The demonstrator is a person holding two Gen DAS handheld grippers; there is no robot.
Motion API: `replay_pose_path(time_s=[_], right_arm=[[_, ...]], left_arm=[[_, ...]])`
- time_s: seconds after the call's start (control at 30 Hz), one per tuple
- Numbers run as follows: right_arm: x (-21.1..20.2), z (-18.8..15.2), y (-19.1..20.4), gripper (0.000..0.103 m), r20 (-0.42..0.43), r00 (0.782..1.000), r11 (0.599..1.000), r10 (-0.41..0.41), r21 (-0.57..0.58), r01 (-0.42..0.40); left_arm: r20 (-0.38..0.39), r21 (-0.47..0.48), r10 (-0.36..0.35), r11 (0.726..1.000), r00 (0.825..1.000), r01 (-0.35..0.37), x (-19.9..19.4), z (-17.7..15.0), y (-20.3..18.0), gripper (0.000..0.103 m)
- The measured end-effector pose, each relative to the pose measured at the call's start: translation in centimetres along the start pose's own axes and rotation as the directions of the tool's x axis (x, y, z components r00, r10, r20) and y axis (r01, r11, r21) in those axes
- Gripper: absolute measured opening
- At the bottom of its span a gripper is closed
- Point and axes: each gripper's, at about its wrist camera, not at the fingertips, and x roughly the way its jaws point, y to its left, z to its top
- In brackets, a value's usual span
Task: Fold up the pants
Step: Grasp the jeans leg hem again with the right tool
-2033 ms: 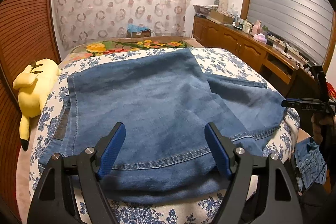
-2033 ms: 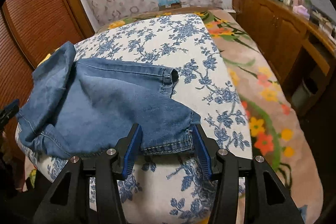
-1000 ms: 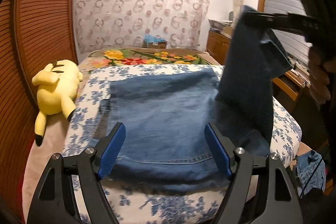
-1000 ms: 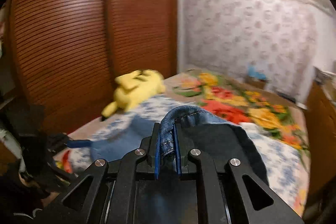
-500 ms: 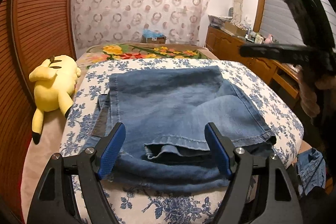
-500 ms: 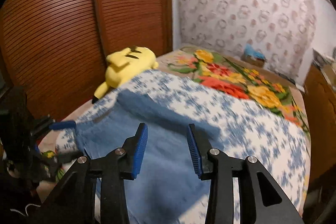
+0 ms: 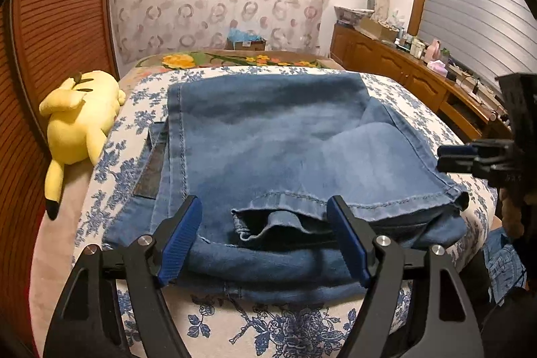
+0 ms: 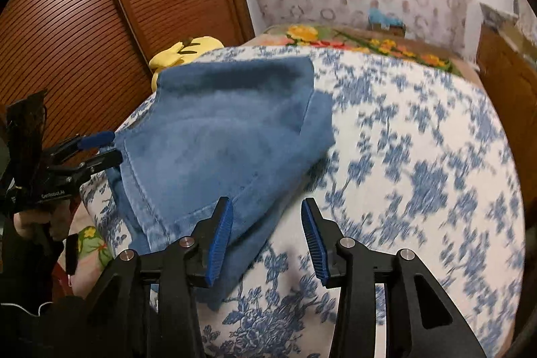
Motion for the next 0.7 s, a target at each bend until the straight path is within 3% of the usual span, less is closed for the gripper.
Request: replay_pose_path(time_s=[0.17,0.4,0.43,0.5,0.53,0.57,0.7], right_arm=[[0.8,0.3,1.4,0.044,-0.009,0.998,0.997,0.069,0.027,-0.069],[2.0,1.1,2.6,0.044,-0.019,0.99,0.99,0.137,0.043,-0.136],[2.1,1.4,2.9,0.042,-0.011,0.989,0.989,0.145,0.036,-0.145],[3.2,2.7,3.5,0.027,-0.009,0.989,0.989,0.15,0.011,-0.15],[3.3,3.4,3.9,0.013,-0.008,0.99,0.99,0.138,-0.009,-0.138],[3.6,3.9,3.8,0.007,-0.004,0.99,0.99,0.139,-0.024,-0.139],[3.9,6.8,4.3,0.004,0.032,0.988,0.985,0.148,-0.098,-0.144]], left_arm=[[-0.011,-0.02,-0.039,0.999,0.999,0.039,0.8,-0.1,0.4,0.068],[-0.03,-0.013,-0.035,0.999,0.999,0.034,1.6,0.2,0.0,0.067],[-0.028,-0.012,-0.035,0.999,0.999,0.035,1.6,0.2,0.0,0.067],[-0.029,-0.015,-0.036,0.999,0.999,0.036,1.6,0.2,0.0,0.067],[-0.028,-0.015,-0.035,0.999,0.999,0.034,1.6,0.2,-0.1,0.067],[-0.026,-0.014,-0.035,0.999,0.999,0.035,1.5,0.1,0.0,0.067],[-0.013,-0.014,-0.012,1.0,1.0,0.011,1.2,0.2,0.2,0.067]])
